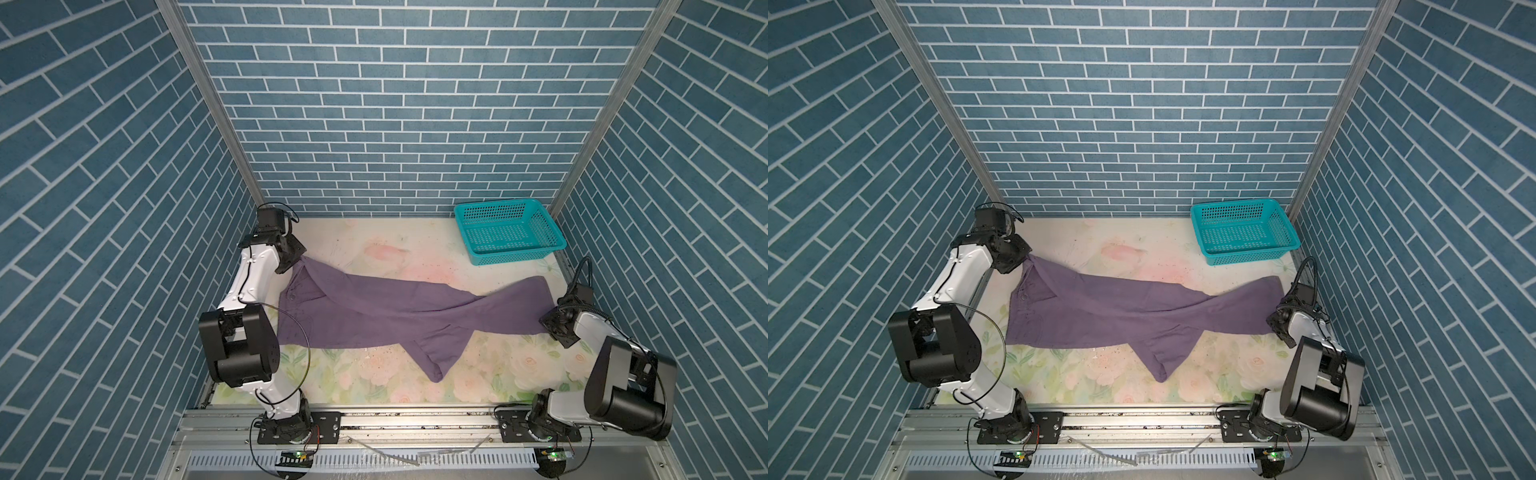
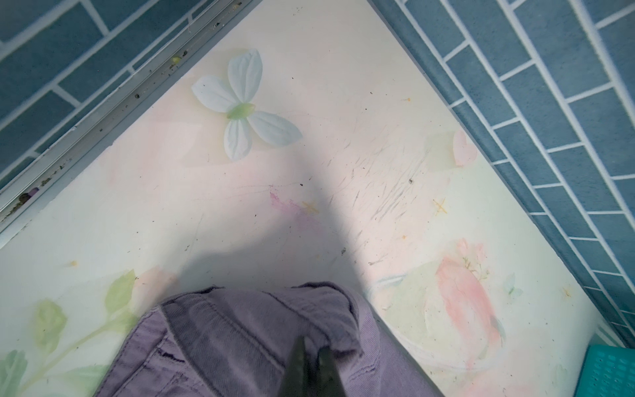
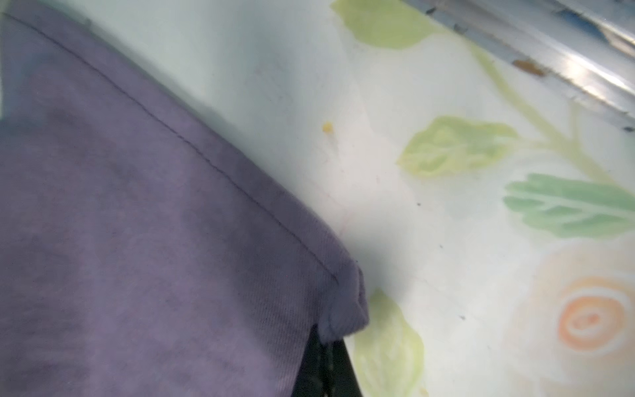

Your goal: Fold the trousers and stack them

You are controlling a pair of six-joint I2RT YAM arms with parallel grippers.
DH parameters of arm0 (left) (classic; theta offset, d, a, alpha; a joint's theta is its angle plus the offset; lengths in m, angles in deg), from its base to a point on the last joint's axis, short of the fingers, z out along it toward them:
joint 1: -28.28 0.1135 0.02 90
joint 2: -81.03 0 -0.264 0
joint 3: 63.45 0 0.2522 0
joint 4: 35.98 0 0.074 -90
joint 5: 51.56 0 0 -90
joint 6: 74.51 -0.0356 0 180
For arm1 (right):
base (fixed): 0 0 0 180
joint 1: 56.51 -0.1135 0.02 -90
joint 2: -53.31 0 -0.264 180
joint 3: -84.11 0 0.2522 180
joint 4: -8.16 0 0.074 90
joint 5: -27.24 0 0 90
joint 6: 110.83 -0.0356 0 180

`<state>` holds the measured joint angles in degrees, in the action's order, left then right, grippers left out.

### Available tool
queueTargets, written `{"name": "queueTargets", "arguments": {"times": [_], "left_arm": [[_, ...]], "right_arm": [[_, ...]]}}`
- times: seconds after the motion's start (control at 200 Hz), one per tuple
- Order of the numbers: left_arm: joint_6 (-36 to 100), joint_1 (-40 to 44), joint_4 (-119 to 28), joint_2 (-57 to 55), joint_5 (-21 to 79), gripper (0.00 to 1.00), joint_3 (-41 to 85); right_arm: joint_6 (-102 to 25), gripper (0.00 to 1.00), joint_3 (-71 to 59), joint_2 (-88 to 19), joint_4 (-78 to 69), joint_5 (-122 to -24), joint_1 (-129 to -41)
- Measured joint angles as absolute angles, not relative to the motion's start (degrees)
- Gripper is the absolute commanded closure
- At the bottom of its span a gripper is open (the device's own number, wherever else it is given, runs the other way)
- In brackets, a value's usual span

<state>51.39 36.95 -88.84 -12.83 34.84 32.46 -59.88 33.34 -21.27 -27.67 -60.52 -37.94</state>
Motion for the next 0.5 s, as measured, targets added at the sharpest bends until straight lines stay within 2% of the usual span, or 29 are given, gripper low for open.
{"name": "queueTargets", "arguments": {"times": [0.265,0.5], "left_arm": [[52.2,37.9,-91.2,-6.0,35.8,1.00,32.3],[52.2,38.4,-94.7,-6.5,36.7,1.00,37.9]], "right_arm": [[-59.3,1.00,21.6,-2.5,-36.5,-53.0,-37.0],[-58.9,1.00,16.2,-1.5,-38.2,-48.5,-36.5]]}}
